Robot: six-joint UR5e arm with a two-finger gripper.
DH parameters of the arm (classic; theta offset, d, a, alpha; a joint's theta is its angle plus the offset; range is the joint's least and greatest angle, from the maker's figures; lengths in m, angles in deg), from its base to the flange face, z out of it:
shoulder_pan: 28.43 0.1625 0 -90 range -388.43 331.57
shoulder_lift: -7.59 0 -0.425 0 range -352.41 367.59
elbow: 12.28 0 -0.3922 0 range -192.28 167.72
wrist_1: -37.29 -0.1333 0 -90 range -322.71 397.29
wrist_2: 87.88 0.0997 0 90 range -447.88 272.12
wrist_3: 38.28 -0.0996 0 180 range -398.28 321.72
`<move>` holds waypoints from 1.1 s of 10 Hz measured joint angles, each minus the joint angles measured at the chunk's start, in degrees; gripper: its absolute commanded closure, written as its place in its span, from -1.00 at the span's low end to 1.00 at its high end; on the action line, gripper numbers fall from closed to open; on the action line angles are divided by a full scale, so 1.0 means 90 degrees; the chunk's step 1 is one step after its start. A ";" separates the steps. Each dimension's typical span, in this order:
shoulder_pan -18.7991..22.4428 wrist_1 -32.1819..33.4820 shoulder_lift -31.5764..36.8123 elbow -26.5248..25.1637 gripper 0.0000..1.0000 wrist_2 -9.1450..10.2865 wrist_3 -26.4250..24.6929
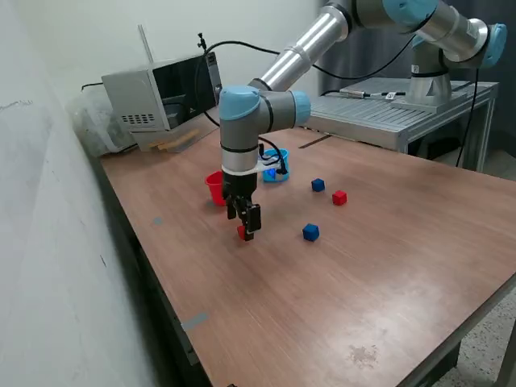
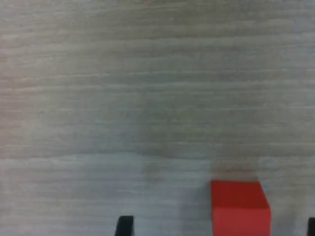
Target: Place red objects in the red bin, and blue objects in the blue bin.
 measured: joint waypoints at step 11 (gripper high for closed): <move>0.0127 -0.0017 0.0850 -0.0541 1.00 -0.0018 0.0008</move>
